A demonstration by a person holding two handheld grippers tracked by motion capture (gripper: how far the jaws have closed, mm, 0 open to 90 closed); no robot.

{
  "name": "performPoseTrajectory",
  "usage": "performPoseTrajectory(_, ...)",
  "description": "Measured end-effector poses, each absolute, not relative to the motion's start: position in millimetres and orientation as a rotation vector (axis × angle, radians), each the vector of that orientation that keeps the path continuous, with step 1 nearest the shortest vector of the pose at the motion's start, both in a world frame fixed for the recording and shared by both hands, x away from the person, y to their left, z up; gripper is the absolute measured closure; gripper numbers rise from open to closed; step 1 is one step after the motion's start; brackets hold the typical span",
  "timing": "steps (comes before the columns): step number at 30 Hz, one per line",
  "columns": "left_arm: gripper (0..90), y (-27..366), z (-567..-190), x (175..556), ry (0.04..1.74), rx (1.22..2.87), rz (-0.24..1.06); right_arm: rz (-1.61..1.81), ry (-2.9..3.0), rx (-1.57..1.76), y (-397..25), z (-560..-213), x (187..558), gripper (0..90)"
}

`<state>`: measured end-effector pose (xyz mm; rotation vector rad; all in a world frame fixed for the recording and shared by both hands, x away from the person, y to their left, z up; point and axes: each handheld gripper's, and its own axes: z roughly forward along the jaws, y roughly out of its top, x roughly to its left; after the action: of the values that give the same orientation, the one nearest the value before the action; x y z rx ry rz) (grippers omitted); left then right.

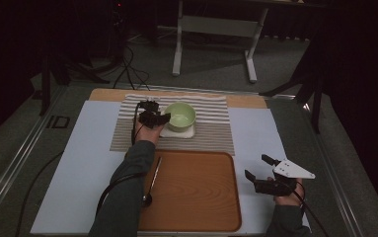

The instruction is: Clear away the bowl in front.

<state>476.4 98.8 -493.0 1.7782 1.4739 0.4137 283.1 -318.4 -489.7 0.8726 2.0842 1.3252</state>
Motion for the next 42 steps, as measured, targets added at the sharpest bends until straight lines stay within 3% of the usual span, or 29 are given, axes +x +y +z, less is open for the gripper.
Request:
performPoseTrajectory(24,82.5,87.5,-502.4,501.8,1.635,1.783,0.322,1.336,2.074,0.879,-320.6,-488.8,283.2,13.5)
performPoseTrajectory(42,83.0,93.5,-478.4,490.3,1.585,1.738,0.337,1.342,2.056,0.891,-322.5,-487.6,282.6,13.5)
